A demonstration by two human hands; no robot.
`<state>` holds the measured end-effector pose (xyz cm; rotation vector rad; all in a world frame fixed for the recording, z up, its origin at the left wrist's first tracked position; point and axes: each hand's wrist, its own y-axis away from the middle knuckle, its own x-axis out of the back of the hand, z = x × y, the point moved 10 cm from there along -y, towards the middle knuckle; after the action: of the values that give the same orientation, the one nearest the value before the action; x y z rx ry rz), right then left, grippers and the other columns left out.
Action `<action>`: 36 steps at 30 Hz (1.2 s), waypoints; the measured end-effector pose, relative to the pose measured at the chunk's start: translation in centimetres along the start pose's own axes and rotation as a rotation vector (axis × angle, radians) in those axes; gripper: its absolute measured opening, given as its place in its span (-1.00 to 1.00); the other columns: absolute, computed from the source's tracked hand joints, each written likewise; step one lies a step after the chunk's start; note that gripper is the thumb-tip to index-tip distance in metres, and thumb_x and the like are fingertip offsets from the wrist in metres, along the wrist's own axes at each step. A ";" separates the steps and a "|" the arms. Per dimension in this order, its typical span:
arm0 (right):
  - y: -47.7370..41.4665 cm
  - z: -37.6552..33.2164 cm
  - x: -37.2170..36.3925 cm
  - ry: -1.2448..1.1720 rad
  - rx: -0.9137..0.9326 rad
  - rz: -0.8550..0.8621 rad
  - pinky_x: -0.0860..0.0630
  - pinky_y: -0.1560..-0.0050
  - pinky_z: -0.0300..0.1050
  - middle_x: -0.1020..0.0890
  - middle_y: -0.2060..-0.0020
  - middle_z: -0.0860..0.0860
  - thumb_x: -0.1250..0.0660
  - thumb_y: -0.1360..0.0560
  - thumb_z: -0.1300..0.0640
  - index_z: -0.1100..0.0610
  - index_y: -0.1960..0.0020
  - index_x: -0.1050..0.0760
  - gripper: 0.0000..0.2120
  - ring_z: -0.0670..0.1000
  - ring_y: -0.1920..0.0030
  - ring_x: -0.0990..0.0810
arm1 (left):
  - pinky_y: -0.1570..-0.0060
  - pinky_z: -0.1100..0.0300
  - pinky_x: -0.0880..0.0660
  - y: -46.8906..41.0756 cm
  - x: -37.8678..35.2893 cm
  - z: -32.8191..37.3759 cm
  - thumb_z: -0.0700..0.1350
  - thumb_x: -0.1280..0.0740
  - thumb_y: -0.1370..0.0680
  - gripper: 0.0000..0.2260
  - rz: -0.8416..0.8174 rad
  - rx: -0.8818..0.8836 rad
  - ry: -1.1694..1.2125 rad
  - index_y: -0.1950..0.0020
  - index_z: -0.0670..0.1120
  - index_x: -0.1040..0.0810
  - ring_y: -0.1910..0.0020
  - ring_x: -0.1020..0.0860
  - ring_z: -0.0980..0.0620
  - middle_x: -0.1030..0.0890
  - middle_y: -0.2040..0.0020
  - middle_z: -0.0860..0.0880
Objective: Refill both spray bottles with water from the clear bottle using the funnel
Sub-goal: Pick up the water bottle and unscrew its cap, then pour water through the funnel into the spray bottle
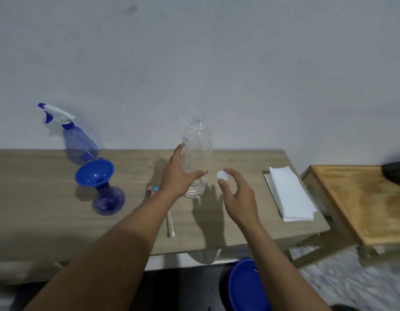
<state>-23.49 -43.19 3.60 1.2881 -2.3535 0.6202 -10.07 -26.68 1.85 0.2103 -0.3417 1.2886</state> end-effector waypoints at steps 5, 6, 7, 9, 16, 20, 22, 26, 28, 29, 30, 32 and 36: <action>3.8 6.5 -6.0 0.214 -0.111 -0.214 -0.43 -0.35 0.15 -0.51 -0.35 0.00 -0.25 -0.64 0.02 0.02 -0.40 -0.43 -0.66 0.12 -0.33 -0.50 | -0.34 -0.04 -0.47 -0.1 0.0 -0.4 0.15 -0.65 -0.23 -0.03 0.011 -0.008 -0.006 -0.53 0.11 -0.22 -0.33 -0.50 0.00 -0.49 -0.39 0.00; 4.5 7.0 -6.9 0.245 -0.119 -0.247 -0.40 -0.37 0.18 -0.50 -0.33 -0.01 -0.23 -0.65 0.03 0.02 -0.39 -0.42 -0.68 0.11 -0.32 -0.50 | -0.33 -0.04 -0.47 -0.1 0.1 -0.5 0.18 -0.64 -0.21 -0.02 0.015 -0.006 -0.002 -0.52 0.13 -0.23 -0.32 -0.50 0.00 -0.50 -0.38 0.00; 4.9 7.5 -7.5 0.269 -0.121 -0.266 -0.35 -0.41 0.20 -0.50 -0.32 -0.01 -0.22 -0.65 0.05 0.02 -0.37 -0.42 -0.70 0.09 -0.34 -0.47 | -0.33 -0.04 -0.48 -0.1 0.1 -0.5 0.19 -0.64 -0.19 -0.01 0.019 -0.007 0.004 -0.51 0.14 -0.23 -0.32 -0.51 0.01 -0.50 -0.37 0.00; 5.6 8.4 -8.3 0.337 -0.102 -0.285 -0.16 -0.54 0.20 -0.48 -0.40 0.02 -0.18 -0.65 0.04 0.02 -0.38 -0.43 -0.69 0.10 -0.45 -0.38 | -0.33 -0.03 -0.48 0.0 0.2 -0.6 0.16 -0.66 -0.20 -0.01 0.023 -0.008 0.013 -0.52 0.13 -0.24 -0.32 -0.51 0.01 -0.51 -0.37 -0.01; 5.7 9.0 -8.8 0.435 -0.057 -0.319 0.04 -0.58 0.13 -0.37 -0.52 0.06 -0.07 -0.69 -0.12 0.05 -0.45 -0.41 -0.57 0.06 -0.57 -0.21 | -0.31 -0.01 -0.48 0.5 0.6 -0.4 0.12 -0.67 -0.22 0.00 0.038 -0.008 0.008 -0.53 0.14 -0.18 -0.32 -0.50 0.01 -0.50 -0.39 -0.02; 5.2 8.6 -8.8 0.449 -0.048 -0.330 -0.11 -0.53 0.14 -0.45 -0.43 0.04 -0.15 -0.66 -0.07 0.06 -0.38 -0.46 -0.63 0.05 -0.49 -0.32 | -0.31 -0.05 -0.49 0.8 0.5 -0.4 0.17 -0.65 -0.20 -0.04 0.033 -0.009 0.015 -0.49 0.11 -0.25 -0.34 -0.50 0.02 -0.50 -0.39 0.00; 4.7 7.7 -8.5 0.393 -0.042 -0.312 -0.26 -0.41 0.10 -0.50 -0.34 0.03 -0.18 -0.65 -0.04 0.08 -0.37 -0.45 -0.65 0.07 -0.38 -0.43 | -0.33 -0.04 -0.48 0.8 0.5 -0.6 0.14 -0.65 -0.23 -0.05 0.030 0.013 0.014 -0.50 0.12 -0.24 -0.36 -0.49 0.01 -0.50 -0.40 0.01; 2.3 4.9 -6.1 0.151 -0.092 -0.173 -0.39 -0.37 -0.02 -0.45 -0.45 0.05 -0.16 -0.68 -0.07 0.09 -0.52 -0.30 -0.53 0.08 -0.41 -0.45 | -0.37 -0.02 -0.44 1.3 0.6 -0.5 0.01 -0.64 -0.31 -0.07 0.010 0.006 -0.002 -0.56 0.12 -0.20 -0.40 -0.45 0.03 -0.48 -0.42 0.04; 0.9 2.0 -4.9 0.050 -0.052 -0.104 -0.28 -0.43 -0.13 -0.36 -0.52 0.03 -0.19 -0.67 -0.08 0.07 -0.58 -0.21 -0.46 0.03 -0.49 -0.35 | -0.36 0.07 -0.43 2.0 1.0 -0.6 -0.09 -0.61 -0.36 -0.08 0.023 0.026 -0.008 -0.60 0.07 -0.16 -0.38 -0.45 0.04 -0.45 -0.44 0.01; 0.1 0.3 -4.4 0.007 -0.013 -0.075 -0.24 -0.44 -0.16 -0.31 -0.55 0.02 -0.22 -0.65 -0.08 0.06 -0.60 -0.16 -0.42 0.01 -0.52 -0.30 | -0.33 0.11 -0.44 2.6 1.6 -0.5 -0.12 -0.58 -0.40 -0.13 0.051 0.037 -0.005 -0.59 0.07 -0.18 -0.34 -0.48 0.06 -0.46 -0.42 0.00; -0.6 -1.5 -4.0 -0.035 0.029 -0.053 -0.22 -0.45 -0.16 -0.26 -0.57 0.01 -0.27 -0.63 -0.09 0.05 -0.61 -0.11 -0.36 -0.01 -0.54 -0.26 | -0.30 0.11 -0.48 3.4 2.4 -0.2 -0.13 -0.55 -0.44 -0.23 0.098 0.034 -0.007 -0.56 0.08 -0.25 -0.27 -0.51 0.09 -0.50 -0.37 0.01; -1.9 -4.5 -3.5 -0.095 0.104 -0.016 -0.26 -0.49 -0.07 -0.17 -0.58 -0.03 -0.37 -0.56 -0.12 -0.02 -0.62 -0.02 -0.21 -0.01 -0.56 -0.21 | -0.18 0.06 -0.56 5.6 5.0 1.4 -0.11 -0.45 -0.52 -0.50 0.257 -0.033 -0.080 -0.43 0.09 -0.42 -0.14 -0.56 0.13 -0.57 -0.20 0.09; -4.7 -8.6 -3.7 -0.132 0.214 0.001 -0.24 -0.54 0.06 -0.07 -0.61 -0.10 -0.50 -0.47 -0.12 -0.06 -0.63 0.05 -0.05 0.04 -0.60 -0.13 | -0.17 -0.02 -0.47 10.3 11.6 3.2 -0.07 -0.44 -0.49 -0.66 0.669 -0.148 -0.266 -0.24 -0.03 -0.49 -0.14 -0.46 0.00 -0.50 -0.10 0.05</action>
<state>-16.53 -38.21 9.70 1.4605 -2.4462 0.8304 -17.63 -14.51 8.67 0.1440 -0.7775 1.8886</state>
